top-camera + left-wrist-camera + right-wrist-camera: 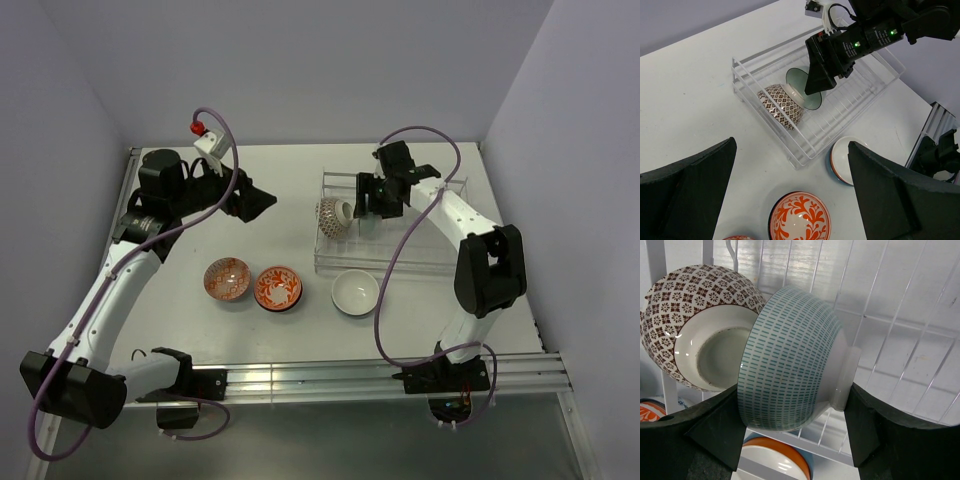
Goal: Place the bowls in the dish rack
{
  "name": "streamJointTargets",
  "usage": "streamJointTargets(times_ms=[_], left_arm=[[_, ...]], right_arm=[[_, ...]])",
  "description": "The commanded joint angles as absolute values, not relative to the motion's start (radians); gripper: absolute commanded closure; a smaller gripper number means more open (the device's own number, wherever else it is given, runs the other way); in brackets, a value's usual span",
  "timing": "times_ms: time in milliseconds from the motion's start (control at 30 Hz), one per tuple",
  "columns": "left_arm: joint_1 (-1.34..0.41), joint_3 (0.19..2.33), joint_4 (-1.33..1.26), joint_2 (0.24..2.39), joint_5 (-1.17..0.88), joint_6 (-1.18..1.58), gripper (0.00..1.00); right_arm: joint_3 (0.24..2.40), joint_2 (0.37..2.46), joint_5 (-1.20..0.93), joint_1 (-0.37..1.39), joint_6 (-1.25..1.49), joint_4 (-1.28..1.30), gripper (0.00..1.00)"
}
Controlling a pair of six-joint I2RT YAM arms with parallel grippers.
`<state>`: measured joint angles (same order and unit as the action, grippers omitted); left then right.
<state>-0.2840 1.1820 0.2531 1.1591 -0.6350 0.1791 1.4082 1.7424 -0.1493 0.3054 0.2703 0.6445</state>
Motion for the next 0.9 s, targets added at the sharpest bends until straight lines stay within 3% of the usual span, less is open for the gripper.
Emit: streamJointTargets(times_ms=[0, 267, 700, 867], left_arm=[[-0.278, 1.18, 0.224, 1.134, -0.664, 0.17, 0.0], [-0.275, 1.18, 0.236, 1.128, -0.669, 0.163, 0.01], [-0.247, 1.14, 0.268, 1.094, -0.695, 0.158, 0.01], [-0.158, 1.134, 0.412, 1.085, -0.727, 0.088, 0.0]], right_arm=[[1.471, 1.73, -0.166, 0.318, 0.265, 0.647, 0.36], [1.486, 1.723, -0.221, 0.318, 0.27, 0.66, 0.07], [1.508, 1.701, -0.29, 0.319, 0.27, 0.673, 0.02], [1.506, 1.669, -0.262, 0.311, 0.259, 0.687, 0.0]])
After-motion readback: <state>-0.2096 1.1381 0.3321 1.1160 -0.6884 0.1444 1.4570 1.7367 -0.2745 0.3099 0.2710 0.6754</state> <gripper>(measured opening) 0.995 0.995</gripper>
